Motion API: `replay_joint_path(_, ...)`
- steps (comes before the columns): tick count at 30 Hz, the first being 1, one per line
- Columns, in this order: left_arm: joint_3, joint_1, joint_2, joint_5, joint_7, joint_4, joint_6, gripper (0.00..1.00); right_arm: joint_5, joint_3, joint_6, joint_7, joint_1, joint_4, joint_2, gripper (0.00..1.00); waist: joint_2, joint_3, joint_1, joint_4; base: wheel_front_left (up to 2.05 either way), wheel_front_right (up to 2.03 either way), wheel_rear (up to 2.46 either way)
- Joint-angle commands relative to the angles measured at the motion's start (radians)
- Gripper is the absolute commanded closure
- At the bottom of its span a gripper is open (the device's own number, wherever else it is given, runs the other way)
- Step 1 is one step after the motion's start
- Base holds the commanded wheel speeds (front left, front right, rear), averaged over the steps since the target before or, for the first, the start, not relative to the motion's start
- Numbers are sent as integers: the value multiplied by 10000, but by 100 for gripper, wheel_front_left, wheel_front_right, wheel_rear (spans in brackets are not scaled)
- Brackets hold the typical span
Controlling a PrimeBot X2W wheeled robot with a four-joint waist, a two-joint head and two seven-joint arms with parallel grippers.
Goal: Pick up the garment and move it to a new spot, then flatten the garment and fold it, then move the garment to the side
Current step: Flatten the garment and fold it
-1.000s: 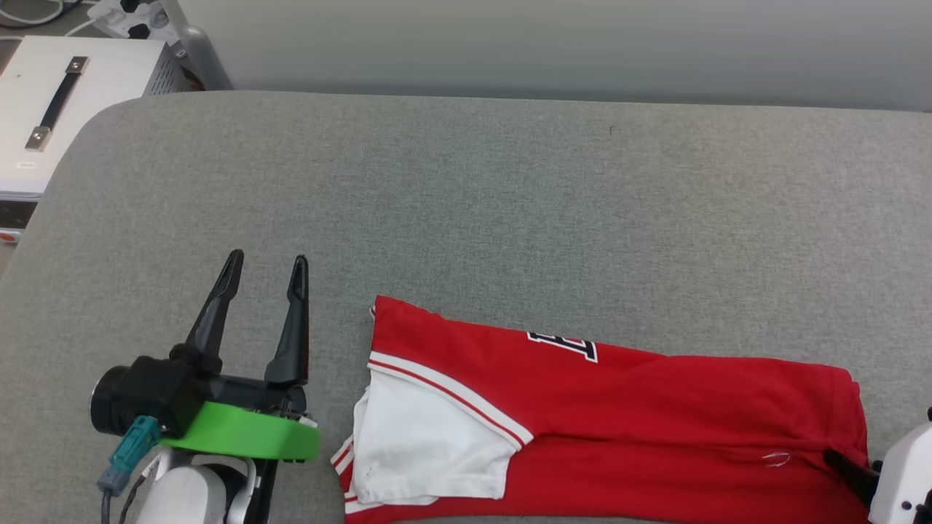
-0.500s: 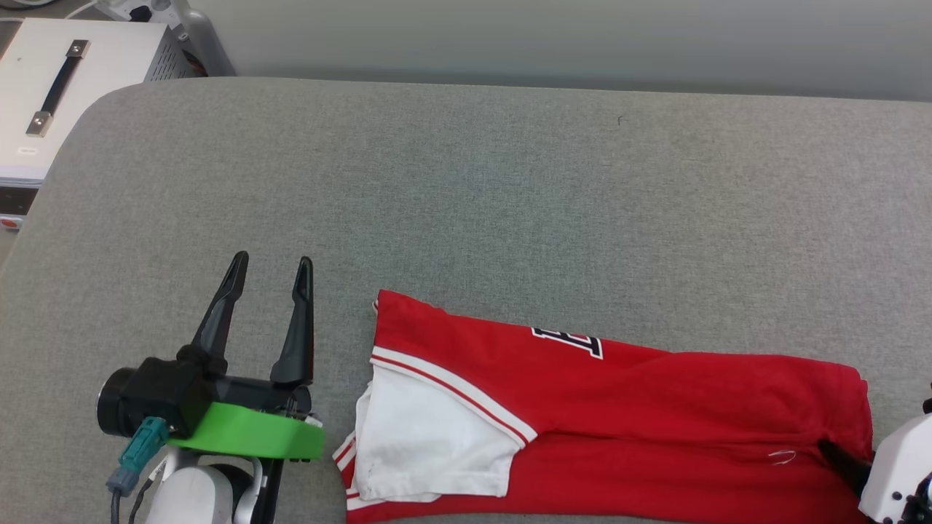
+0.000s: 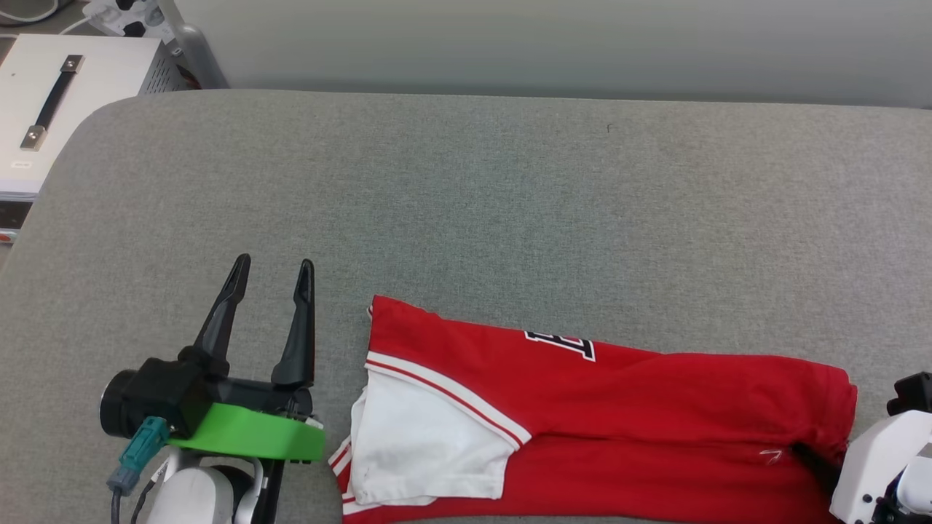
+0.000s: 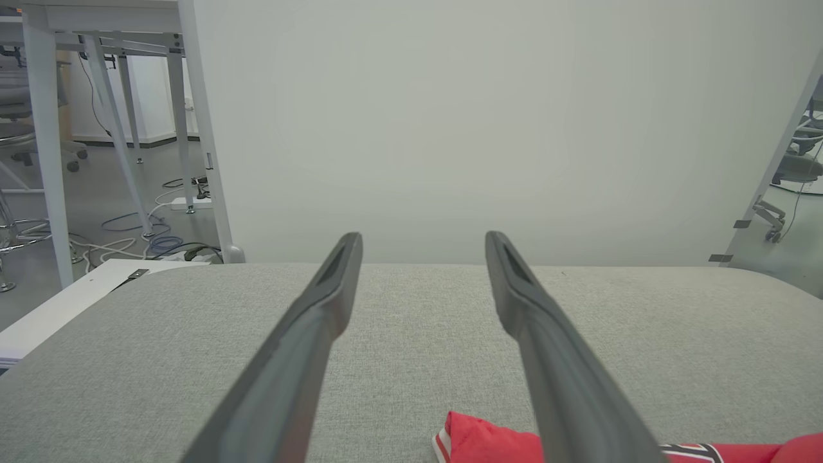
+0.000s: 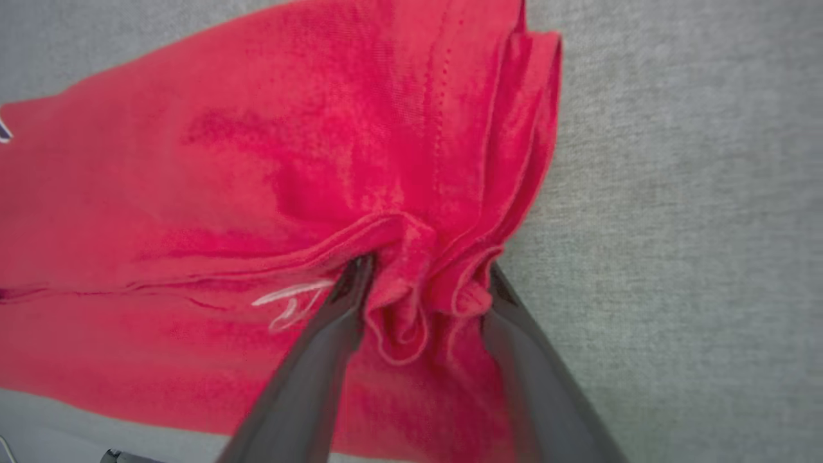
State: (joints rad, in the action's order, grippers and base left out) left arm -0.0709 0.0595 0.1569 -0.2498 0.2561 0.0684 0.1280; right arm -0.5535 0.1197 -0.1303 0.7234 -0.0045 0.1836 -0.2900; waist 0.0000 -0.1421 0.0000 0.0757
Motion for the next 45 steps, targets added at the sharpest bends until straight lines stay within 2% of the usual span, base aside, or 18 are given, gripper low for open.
replay_joint_path(1,-33,-168,61,-128,57,-61,26,0,-92,-200,-4,-46,-10,276,143,100,0,-8,0,-19,0,0,0)
replay_joint_path(10,-88,-194,94,-171,57,-136,26,0,95,-4,-4,-730,-212,616,-359,100,0,58,0,-90,0,0,0)
replay_joint_path(22,-239,-354,117,-253,57,-306,26,0,1240,1133,-4,-1351,-351,1432,-1394,100,0,407,0,-79,0,0,0)
replay_joint_path(32,-587,-730,71,-503,57,-559,26,0,861,1252,-4,-1058,141,741,-874,100,0,1151,0,-49,0,0,0)
replay_joint_path(45,-841,-1145,-9,-751,57,-710,27,0,346,759,-4,-185,1435,-1840,-173,100,0,1763,0,242,0,0,0)
